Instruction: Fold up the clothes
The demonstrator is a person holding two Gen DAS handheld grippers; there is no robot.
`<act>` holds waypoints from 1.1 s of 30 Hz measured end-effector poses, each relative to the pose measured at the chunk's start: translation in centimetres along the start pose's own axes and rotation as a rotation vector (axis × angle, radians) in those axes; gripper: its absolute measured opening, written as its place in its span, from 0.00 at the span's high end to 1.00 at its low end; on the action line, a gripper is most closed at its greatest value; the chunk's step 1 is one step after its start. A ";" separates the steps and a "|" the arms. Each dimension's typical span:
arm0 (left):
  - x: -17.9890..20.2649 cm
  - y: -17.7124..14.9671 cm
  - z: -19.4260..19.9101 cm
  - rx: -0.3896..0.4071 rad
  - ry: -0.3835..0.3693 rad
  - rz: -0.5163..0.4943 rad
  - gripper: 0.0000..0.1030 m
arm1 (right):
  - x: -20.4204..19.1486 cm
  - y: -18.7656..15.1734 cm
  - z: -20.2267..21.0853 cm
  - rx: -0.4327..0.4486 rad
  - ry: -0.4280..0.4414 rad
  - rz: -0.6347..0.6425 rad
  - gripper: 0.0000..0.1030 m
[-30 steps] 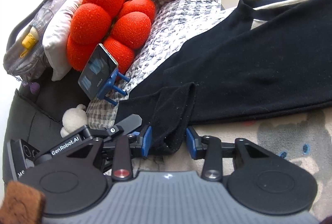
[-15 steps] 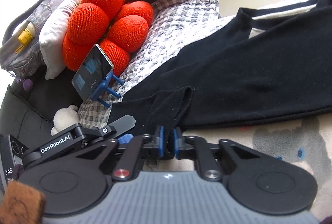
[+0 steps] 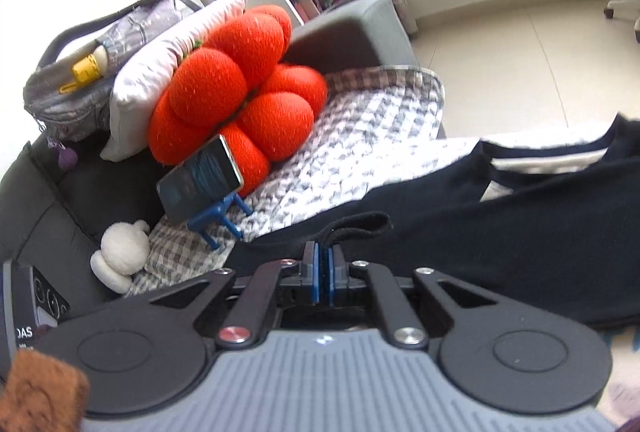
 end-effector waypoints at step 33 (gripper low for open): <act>2.6 -2.2 -0.1 -0.034 -0.021 -0.100 0.43 | 12.8 6.1 12.0 0.288 -0.065 -0.250 0.95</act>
Point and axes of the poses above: each gripper's, at about its wrist camera, not at the fingertips, and z roughly against the way its jaws point, x to its right, y to its top, the point moved 10 cm from there along -z, roughly the way its jaws point, and after that the axes turned 14 degrees about z, right-handed, at the moved point
